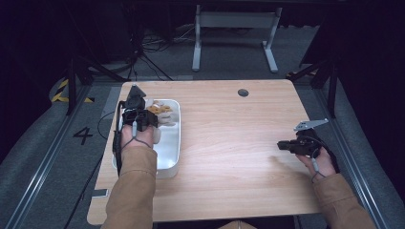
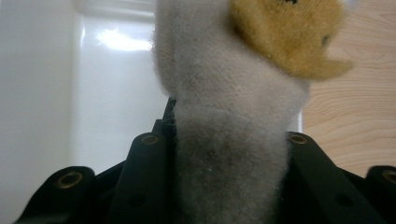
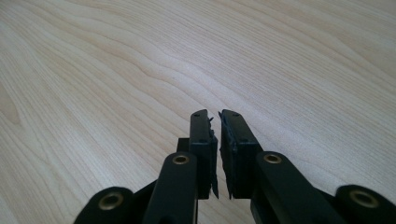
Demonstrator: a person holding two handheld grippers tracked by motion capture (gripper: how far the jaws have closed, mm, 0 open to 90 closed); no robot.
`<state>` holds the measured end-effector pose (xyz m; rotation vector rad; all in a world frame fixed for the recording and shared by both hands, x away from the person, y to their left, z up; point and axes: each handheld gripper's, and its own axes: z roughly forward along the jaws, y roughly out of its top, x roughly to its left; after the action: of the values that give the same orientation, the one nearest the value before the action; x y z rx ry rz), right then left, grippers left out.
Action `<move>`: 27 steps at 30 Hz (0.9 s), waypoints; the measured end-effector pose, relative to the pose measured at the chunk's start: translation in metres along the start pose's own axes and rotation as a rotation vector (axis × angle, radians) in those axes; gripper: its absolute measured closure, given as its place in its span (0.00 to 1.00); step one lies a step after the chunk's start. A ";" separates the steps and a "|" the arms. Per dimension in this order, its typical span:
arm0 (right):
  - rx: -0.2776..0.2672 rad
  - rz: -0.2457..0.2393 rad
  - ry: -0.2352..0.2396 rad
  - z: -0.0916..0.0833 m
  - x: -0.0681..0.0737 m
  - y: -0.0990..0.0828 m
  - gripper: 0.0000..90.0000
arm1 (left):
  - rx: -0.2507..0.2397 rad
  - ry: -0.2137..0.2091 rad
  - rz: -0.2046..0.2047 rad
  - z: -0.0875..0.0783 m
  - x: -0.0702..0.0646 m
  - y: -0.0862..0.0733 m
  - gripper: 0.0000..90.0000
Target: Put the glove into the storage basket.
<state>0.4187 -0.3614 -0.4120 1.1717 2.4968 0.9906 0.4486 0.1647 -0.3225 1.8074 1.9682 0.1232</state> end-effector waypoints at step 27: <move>0.008 -0.006 0.006 0.002 0.000 0.000 0.92 | 0.003 0.018 -0.063 0.034 0.021 -0.013 0.75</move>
<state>0.4193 -0.3601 -0.4139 1.1647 2.5097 0.9859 0.4492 0.1751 -0.3632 1.7507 2.0366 0.1169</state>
